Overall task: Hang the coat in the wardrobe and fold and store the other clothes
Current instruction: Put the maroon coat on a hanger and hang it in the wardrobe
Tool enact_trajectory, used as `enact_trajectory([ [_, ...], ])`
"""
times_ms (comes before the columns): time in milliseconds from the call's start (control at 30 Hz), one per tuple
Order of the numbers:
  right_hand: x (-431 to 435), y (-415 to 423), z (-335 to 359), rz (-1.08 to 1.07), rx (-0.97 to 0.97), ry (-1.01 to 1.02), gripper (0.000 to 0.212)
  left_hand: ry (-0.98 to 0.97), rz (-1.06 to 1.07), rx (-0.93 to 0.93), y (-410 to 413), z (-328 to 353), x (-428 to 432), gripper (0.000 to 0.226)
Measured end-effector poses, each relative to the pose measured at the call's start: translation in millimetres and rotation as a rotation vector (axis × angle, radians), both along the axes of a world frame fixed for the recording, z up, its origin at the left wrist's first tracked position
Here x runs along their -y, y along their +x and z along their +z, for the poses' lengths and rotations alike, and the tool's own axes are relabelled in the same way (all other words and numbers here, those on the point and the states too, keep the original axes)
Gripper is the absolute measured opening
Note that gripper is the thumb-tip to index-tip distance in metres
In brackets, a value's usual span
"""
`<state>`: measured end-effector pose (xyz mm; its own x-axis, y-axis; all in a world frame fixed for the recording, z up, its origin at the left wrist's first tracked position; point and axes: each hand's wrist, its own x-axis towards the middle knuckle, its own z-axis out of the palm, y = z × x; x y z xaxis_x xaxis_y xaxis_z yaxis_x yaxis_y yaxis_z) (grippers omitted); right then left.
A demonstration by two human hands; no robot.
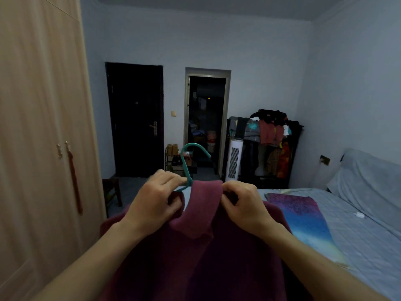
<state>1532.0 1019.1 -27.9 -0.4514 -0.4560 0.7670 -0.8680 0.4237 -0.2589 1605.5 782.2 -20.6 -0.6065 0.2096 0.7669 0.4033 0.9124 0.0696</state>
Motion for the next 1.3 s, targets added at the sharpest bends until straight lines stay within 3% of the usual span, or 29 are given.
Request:
enact_trajectory([
  [100,-9,3,3,-0.04,0.012,-0.035,0.01,0.025,0.29,-0.072,4,0,0,0.046],
  [167,-12,5,7,-0.074,0.027,-0.074,0.009,0.06,0.368,-0.052,6,-1,1,0.042],
  [467,2,26,10,-0.174,0.091,-0.197,0.007,0.01,0.111,0.029,29,-5,39,0.051],
  [700,13,43,23,-0.085,0.236,-0.17,0.015,-0.018,0.094,-0.006,52,10,66,0.036],
  [867,-7,50,49,0.209,0.383,-0.003,0.059,0.003,0.133,-0.033,91,45,68,0.037],
  [967,-13,58,62,0.216,0.37,0.134,0.042,-0.011,0.149,-0.051,116,64,60,0.036],
  [1067,-8,63,66,0.122,0.335,0.206,0.046,-0.027,0.151,-0.044,135,75,45,0.031],
  [1167,-7,71,63,0.061,0.242,0.312,0.025,-0.067,0.17,-0.036,151,76,28,0.026],
  [1300,-4,87,37,0.193,0.242,0.142,0.012,-0.052,0.205,0.053,176,74,6,0.027],
])
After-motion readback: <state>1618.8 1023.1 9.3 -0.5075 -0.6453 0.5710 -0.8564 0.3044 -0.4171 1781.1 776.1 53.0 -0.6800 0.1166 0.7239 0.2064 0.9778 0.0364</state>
